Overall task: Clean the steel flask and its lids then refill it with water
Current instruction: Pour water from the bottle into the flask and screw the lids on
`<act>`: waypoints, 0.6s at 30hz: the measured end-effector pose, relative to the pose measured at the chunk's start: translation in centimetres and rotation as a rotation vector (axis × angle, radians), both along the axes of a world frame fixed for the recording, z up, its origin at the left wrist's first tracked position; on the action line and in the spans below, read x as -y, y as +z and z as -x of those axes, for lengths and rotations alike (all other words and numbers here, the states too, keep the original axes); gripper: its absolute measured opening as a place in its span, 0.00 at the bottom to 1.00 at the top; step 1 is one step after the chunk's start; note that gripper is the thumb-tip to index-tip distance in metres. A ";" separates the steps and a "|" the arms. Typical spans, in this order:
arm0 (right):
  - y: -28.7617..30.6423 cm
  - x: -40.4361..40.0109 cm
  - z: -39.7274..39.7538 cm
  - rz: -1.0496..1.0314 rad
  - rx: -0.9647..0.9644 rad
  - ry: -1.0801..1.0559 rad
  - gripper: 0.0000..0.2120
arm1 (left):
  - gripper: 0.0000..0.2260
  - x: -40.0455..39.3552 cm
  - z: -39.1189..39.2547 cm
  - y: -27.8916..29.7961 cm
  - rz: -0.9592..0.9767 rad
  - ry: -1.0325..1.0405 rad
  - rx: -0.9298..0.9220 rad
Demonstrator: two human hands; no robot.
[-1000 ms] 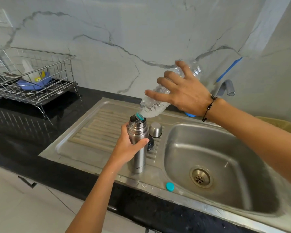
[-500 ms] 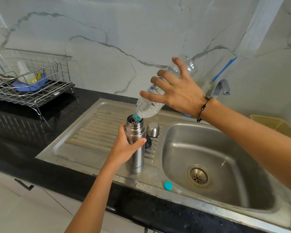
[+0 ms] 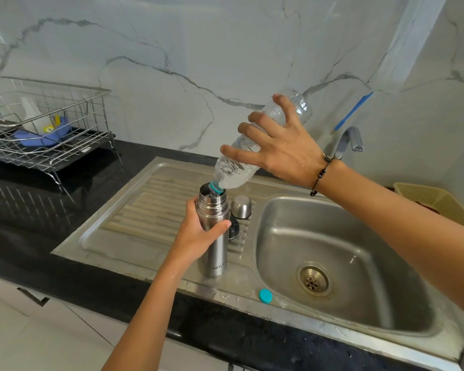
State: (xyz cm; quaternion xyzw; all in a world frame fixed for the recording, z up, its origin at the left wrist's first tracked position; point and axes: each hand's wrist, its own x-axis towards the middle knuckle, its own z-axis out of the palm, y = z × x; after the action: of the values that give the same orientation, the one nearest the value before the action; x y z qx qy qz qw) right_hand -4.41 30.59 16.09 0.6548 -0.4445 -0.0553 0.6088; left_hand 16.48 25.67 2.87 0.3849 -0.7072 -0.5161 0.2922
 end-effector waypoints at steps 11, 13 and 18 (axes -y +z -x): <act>-0.4 -0.2 0.2 0.001 0.024 -0.009 0.23 | 0.34 -0.1 0.1 0.2 0.001 0.008 0.007; -0.4 -0.3 0.2 0.000 0.031 -0.011 0.23 | 0.34 -0.1 0.1 0.2 0.002 0.009 0.008; -0.6 -0.4 0.3 0.003 0.055 0.007 0.23 | 0.34 -0.1 0.1 0.0 0.002 0.010 0.007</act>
State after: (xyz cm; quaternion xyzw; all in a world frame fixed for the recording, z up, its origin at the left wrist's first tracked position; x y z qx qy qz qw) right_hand -4.70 30.97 15.46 0.6567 -0.4588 -0.0344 0.5976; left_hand 16.38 25.72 2.85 0.3899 -0.7067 -0.5126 0.2928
